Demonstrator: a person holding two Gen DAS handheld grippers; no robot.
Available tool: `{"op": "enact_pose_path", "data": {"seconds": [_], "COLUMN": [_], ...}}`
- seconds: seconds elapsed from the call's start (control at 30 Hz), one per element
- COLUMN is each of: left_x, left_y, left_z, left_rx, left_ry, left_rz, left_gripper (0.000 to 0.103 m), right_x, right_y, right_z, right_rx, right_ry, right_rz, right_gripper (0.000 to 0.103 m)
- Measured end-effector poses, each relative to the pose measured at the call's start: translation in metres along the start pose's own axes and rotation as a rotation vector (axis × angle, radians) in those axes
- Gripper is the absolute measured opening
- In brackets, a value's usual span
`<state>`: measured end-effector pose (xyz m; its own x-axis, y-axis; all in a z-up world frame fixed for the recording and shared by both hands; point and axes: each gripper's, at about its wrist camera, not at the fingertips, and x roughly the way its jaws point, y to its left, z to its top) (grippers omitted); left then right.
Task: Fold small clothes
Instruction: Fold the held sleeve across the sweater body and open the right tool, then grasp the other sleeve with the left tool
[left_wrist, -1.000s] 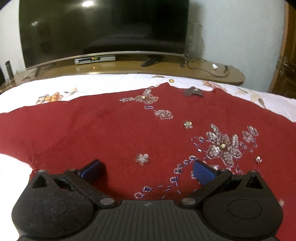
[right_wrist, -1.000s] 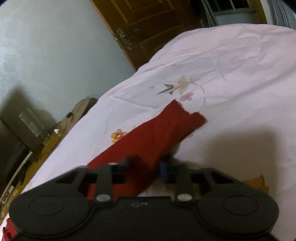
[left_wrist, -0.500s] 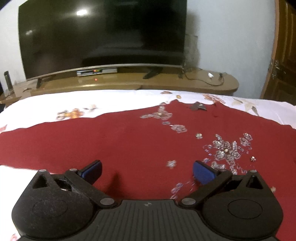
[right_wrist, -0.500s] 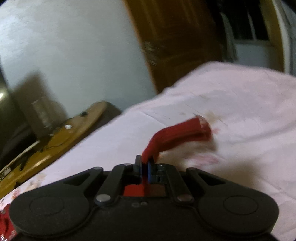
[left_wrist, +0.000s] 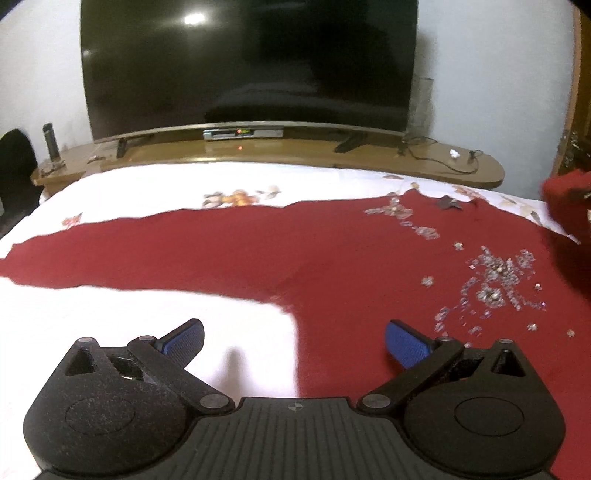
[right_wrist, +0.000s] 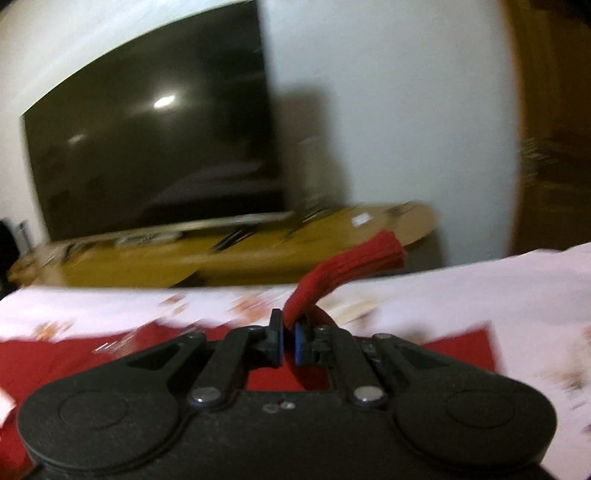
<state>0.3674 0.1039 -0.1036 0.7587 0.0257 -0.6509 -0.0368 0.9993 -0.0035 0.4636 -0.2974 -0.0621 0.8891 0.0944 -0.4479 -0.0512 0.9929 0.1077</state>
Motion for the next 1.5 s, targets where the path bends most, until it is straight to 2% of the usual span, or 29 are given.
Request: {"op": "enact_pose_path", "data": {"seconds": [0.1,0.2,0.23,0.27,0.3,0.33,0.37,0.43,0.53,0.67,0.7,0.73,0.77,0.87,0.97,1.03,1.13,1.3,1.4,1.5], "left_x": [0.000,0.002,0.003,0.004,0.005,0.007,0.010,0.019,0.039,0.073,0.083,0.090,0.102,0.128,0.131,0.129,0.120,0.085,0.075,0.085], "left_y": [0.010,0.016,0.016,0.015,0.014,0.011,0.006,-0.008,-0.042,-0.087,-0.099,-0.107,-0.117,-0.136,-0.159,-0.165,-0.164,-0.140,-0.111,-0.078], "left_z": [-0.005,-0.005,-0.004,-0.001,0.001,0.004,0.008,0.019,0.036,0.057,0.063,0.065,0.069,0.067,0.063,0.065,0.071,0.092,0.100,0.098], "left_rx": [-0.011,-0.024,-0.029,-0.036,-0.041,-0.046,-0.051,-0.055,-0.052,-0.024,-0.013,0.001,0.016,0.033,0.112,0.112,0.092,0.036,0.004,-0.024], "left_ry": [0.015,0.017,0.015,0.012,0.008,0.001,-0.004,-0.010,-0.019,0.008,0.023,0.041,0.085,0.182,0.151,0.125,0.069,-0.020,-0.037,-0.023], "left_rz": [0.010,0.009,0.006,-0.002,-0.011,-0.026,-0.043,-0.103,-0.223,-0.315,-0.330,-0.332,-0.325,-0.265,-0.218,-0.247,-0.248,-0.329,-0.330,-0.278], "left_gripper": [0.103,0.103,0.103,0.103,0.103,0.103,0.103,0.103,0.103,0.103,0.096,0.073,0.066,0.065,0.063,0.012,0.010,0.010,0.010,0.010], "right_x": [0.022,0.045,0.055,0.060,0.055,0.044,0.032,0.008,-0.023,-0.047,-0.053,-0.058,-0.060,-0.066,-0.064,-0.064,-0.066,-0.064,-0.058,-0.053], "right_y": [0.050,0.084,0.095,0.106,0.115,0.126,0.129,0.121,0.094,0.049,0.039,0.030,0.020,-0.008,-0.029,-0.040,-0.052,-0.063,-0.065,-0.067], "right_z": [-0.020,-0.045,-0.055,-0.065,-0.074,-0.078,-0.078,-0.075,-0.069,-0.069,-0.070,-0.071,-0.072,-0.080,-0.086,-0.089,-0.092,-0.092,-0.091,-0.093], "right_rx": [-0.063,-0.125,-0.155,-0.187,-0.238,-0.295,-0.313,-0.275,-0.218,-0.117,-0.102,-0.090,-0.079,-0.036,0.021,0.060,0.096,0.106,0.113,0.117], "right_ry": [0.071,0.157,0.207,0.247,0.225,0.186,0.153,0.098,0.067,0.084,0.086,0.085,0.086,0.084,0.085,0.086,0.089,0.096,0.111,0.128], "right_rz": [0.063,0.090,0.125,0.142,0.137,0.135,0.152,0.188,0.130,0.056,0.038,0.021,0.005,-0.037,-0.068,-0.089,-0.112,-0.129,-0.133,-0.134], "right_gripper": [0.007,0.009,0.017,0.034,0.041,0.054,0.054,0.053,0.052,0.052,0.052,0.052,0.052,0.052,0.052,0.052,0.052,0.053,0.053,0.053]}}
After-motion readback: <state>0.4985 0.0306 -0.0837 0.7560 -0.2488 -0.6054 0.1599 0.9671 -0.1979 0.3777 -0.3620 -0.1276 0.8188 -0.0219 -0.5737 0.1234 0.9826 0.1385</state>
